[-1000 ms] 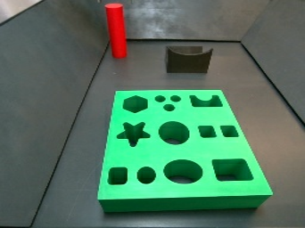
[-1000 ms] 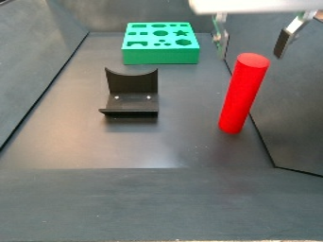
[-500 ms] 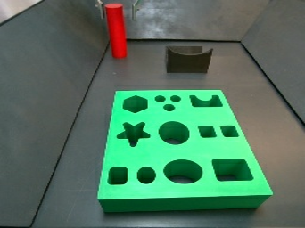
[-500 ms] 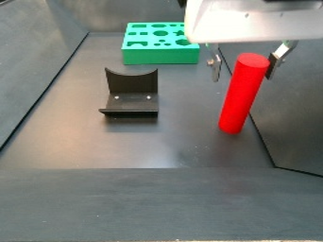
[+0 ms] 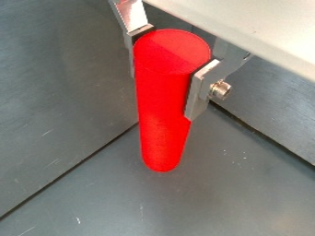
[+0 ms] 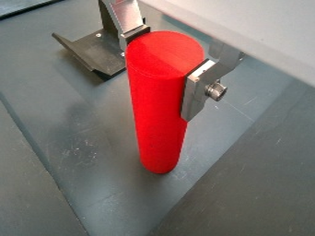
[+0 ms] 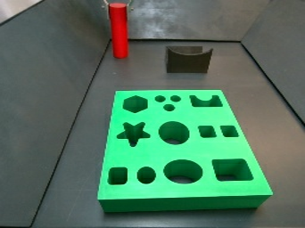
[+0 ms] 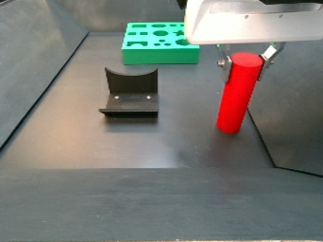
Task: Pick up the round object. Move up. Move to above the board. Insert the round object.
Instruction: Pick up the round object, then move up.
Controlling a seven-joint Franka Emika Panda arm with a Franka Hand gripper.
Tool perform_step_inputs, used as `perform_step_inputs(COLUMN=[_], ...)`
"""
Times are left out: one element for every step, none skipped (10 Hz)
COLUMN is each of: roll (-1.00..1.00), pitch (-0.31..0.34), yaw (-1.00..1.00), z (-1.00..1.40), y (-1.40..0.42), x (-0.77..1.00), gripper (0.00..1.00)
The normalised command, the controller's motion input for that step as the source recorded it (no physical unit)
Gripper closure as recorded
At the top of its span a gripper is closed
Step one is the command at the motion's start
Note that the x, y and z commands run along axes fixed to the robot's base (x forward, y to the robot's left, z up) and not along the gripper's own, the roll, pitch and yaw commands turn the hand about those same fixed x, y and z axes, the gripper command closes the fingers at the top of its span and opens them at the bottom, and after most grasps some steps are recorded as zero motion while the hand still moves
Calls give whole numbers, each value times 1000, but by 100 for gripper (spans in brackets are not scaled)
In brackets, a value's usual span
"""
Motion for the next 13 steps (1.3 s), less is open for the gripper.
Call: perform_step_inputs(roll=[0, 0, 0, 0, 0, 0, 0, 0, 0, 0, -3, 0, 7], pitch=[0, 0, 0, 0, 0, 0, 0, 0, 0, 0, 20, 37, 46], yaw=[0, 0, 0, 0, 0, 0, 0, 0, 0, 0, 16, 14, 11], z=[0, 0, 0, 0, 0, 0, 0, 0, 0, 833, 789, 680, 539], y=[0, 0, 0, 0, 0, 0, 0, 0, 0, 0, -1, 3, 10], x=[0, 0, 0, 0, 0, 0, 0, 0, 0, 0, -16, -20, -12], gripper=[100, 100, 100, 100, 100, 100, 100, 100, 100, 100, 100, 100, 100])
